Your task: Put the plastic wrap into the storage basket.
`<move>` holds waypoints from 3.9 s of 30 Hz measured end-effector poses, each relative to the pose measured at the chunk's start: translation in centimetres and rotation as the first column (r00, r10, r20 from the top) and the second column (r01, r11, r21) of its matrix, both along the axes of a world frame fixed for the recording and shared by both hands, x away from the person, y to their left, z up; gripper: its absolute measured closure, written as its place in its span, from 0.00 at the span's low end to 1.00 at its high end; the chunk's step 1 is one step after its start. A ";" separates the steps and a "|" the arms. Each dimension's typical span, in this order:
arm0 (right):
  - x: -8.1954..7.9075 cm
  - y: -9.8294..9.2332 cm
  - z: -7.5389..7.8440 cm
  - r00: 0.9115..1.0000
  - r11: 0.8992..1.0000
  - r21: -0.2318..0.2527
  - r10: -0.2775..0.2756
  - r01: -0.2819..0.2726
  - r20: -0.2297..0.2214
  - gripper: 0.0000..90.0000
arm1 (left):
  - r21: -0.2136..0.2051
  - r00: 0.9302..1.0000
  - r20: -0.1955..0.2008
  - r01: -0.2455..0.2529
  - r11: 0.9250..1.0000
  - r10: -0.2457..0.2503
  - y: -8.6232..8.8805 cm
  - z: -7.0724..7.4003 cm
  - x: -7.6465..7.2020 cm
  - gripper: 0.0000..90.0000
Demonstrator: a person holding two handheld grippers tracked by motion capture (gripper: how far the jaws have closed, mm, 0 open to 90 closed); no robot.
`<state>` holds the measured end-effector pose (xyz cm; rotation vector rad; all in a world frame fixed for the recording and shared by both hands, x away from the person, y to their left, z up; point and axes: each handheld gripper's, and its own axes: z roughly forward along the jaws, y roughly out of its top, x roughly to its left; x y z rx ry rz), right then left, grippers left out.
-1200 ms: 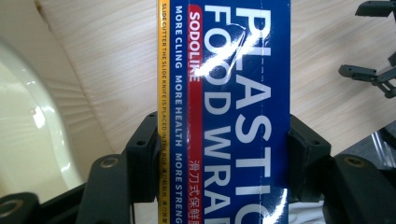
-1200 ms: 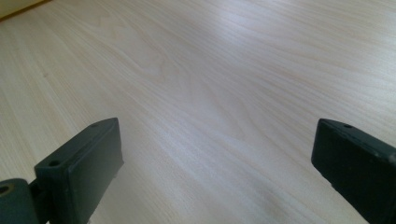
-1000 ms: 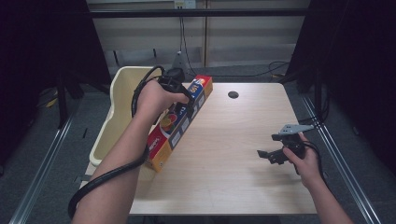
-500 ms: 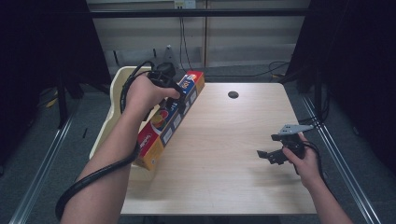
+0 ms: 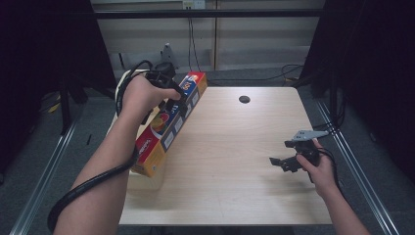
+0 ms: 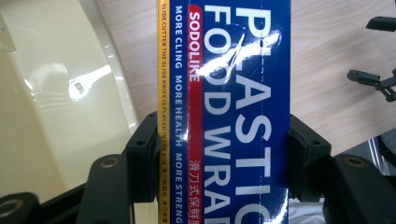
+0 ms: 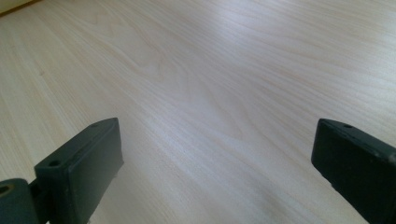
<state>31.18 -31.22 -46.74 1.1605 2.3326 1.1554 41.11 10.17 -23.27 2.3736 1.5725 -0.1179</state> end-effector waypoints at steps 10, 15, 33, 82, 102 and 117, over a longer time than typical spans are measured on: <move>0.1 -0.1 -0.1 1.000 1.000 0.005 -0.002 0.002 -0.002 0.02 | 0.006 0.999 0.001 -0.033 0.999 0.033 1.0 0.5 0.0 0.45; 0.0 -0.1 0.0 1.000 1.000 0.007 -0.001 0.001 -0.007 0.02 | 0.018 0.998 0.003 -0.063 0.998 0.063 1.6 0.8 0.1 0.45; 0.0 -0.1 0.0 1.000 1.000 0.003 -0.002 0.002 -0.001 0.02 | 0.048 0.991 0.021 -0.134 0.990 0.133 3.9 1.6 -0.1 0.45; 0.0 -0.2 0.1 1.000 1.000 0.009 -0.003 0.003 -0.001 0.02 | 0.071 0.961 0.015 -0.275 0.959 0.275 7.5 -0.3 -0.7 0.45; 0.0 -0.2 0.1 1.000 1.000 0.014 -0.005 0.005 -0.001 0.02 | 0.064 0.962 -0.007 -0.273 0.960 0.274 8.1 -1.9 -0.7 0.45; 0.0 -0.2 0.1 1.000 1.000 0.014 -0.002 0.002 0.000 0.02 | 0.061 0.961 -0.029 -0.272 0.960 0.274 8.3 -3.6 -0.9 0.45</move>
